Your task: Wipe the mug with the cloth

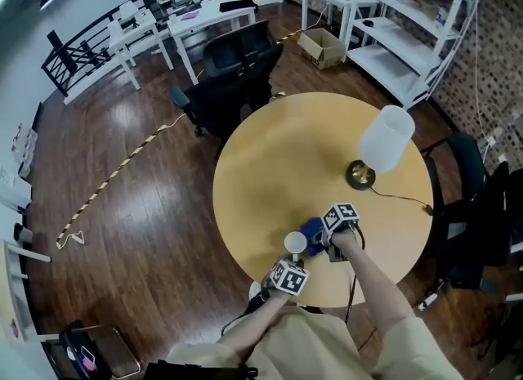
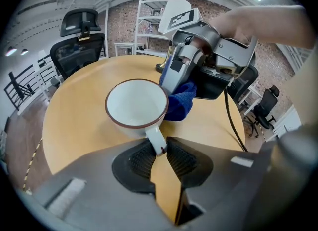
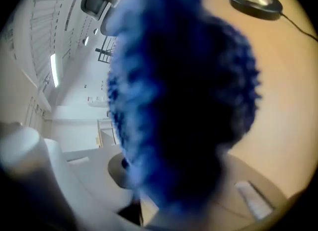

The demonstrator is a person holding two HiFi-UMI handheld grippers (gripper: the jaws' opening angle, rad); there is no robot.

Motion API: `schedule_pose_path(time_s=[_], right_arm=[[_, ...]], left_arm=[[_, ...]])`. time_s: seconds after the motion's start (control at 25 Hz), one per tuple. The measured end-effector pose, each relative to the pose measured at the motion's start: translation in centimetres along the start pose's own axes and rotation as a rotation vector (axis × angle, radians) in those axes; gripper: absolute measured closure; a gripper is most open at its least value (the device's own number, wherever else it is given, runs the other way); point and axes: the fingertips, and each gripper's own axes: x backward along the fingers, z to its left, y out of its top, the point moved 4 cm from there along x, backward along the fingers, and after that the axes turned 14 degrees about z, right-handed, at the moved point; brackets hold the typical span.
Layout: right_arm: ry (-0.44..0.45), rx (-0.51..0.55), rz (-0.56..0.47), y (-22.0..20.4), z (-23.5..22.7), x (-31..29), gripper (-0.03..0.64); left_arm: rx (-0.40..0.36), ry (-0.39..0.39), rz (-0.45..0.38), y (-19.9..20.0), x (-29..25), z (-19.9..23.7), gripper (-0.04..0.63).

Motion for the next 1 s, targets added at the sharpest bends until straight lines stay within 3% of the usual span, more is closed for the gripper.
schedule_pose_path(time_s=[0.24, 0.44, 0.64, 0.84, 1.0], right_arm=[[0.015, -0.010, 0.001, -1.3, 0.5, -1.2, 0.557], [-0.004, 0.114, 0.020, -2.2, 1.5, -1.4, 0.557], [-0.023, 0.371, 0.097, -3.7, 2.9, -1.7, 0.557], [-0.155, 0.713, 0.138, -4.8, 3.9, -1.4, 0.557], [-0.189, 0.868, 0.191, -5.3, 4.0, -1.9, 0.557]], left_arm=[[0.004, -0.022, 0.001, 0.5, 0.1, -0.2, 0.538], [0.022, -0.046, -0.012, 0.6, 0.1, 0.0, 0.538], [0.010, -0.088, 0.011, -0.2, -0.4, -0.1, 0.537], [-0.032, -0.090, -0.009, 0.3, 0.2, 0.3, 0.537], [-0.057, -0.087, -0.003, 0.4, 0.0, 0.4, 0.537]])
